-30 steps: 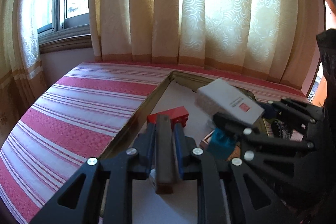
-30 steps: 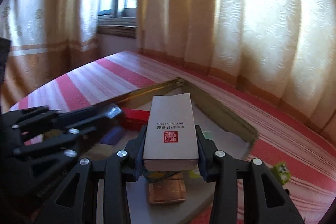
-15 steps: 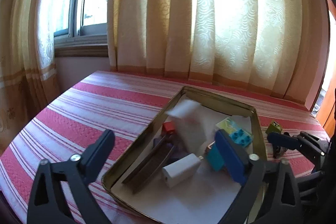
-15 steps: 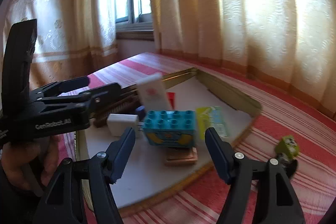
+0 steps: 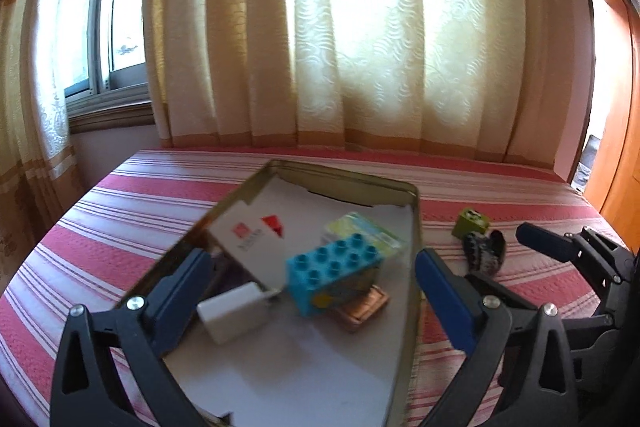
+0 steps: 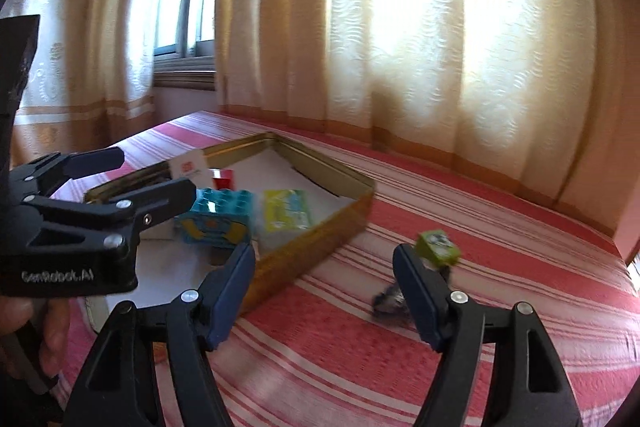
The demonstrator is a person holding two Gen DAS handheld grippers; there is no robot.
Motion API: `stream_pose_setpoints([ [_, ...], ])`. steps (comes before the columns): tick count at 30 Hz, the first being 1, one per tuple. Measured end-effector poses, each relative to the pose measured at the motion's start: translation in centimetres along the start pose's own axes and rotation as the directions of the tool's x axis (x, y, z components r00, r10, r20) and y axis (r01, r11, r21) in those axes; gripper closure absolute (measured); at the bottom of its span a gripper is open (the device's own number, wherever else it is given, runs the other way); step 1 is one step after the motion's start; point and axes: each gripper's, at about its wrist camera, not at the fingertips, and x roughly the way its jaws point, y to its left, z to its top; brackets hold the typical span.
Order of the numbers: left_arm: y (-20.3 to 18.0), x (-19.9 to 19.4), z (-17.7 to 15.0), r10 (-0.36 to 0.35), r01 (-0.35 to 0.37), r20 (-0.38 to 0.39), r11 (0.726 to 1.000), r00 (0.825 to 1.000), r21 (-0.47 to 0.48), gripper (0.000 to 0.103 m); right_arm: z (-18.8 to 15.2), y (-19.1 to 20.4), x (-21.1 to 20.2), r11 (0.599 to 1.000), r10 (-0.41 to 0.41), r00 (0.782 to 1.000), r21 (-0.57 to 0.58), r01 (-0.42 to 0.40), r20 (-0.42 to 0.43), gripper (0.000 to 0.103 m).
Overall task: Organize rigid objects
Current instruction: 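Move the right gripper to the grey sequined object and grasp it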
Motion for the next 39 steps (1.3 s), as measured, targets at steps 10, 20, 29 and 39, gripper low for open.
stream_pose_setpoints([
  [10, -4.6, 0.4, -0.7, -0.007, 0.007, 0.01, 0.999, 1.0, 0.034, 0.0, -1.4, -4.1, -0.8, 0.993, -0.104, 0.995, 0.057, 0.103, 0.004, 0.029],
  [20, -7.5, 1.2, -0.8, 0.023, -0.023, 0.002, 0.997, 1.0, 0.072, 0.0, -2.0, -7.2, 0.3, 0.973, -0.18, 0.982, 0.135, 0.186, -0.055, 0.028],
  [29, -6.5, 1.1, -0.5, 0.037, -0.038, 0.021, 0.999, 0.999, 0.029, 0.0, -2.1, -7.5, 0.8, 0.97, -0.187, 0.979, 0.141, 0.196, -0.075, 0.028],
  [39, -5.4, 1.2, -0.5, 0.065, -0.065, 0.019, 0.998, 0.998, 0.015, 0.0, -2.1, -7.6, 1.4, 0.968, -0.192, 0.977, 0.144, 0.205, -0.094, 0.028],
])
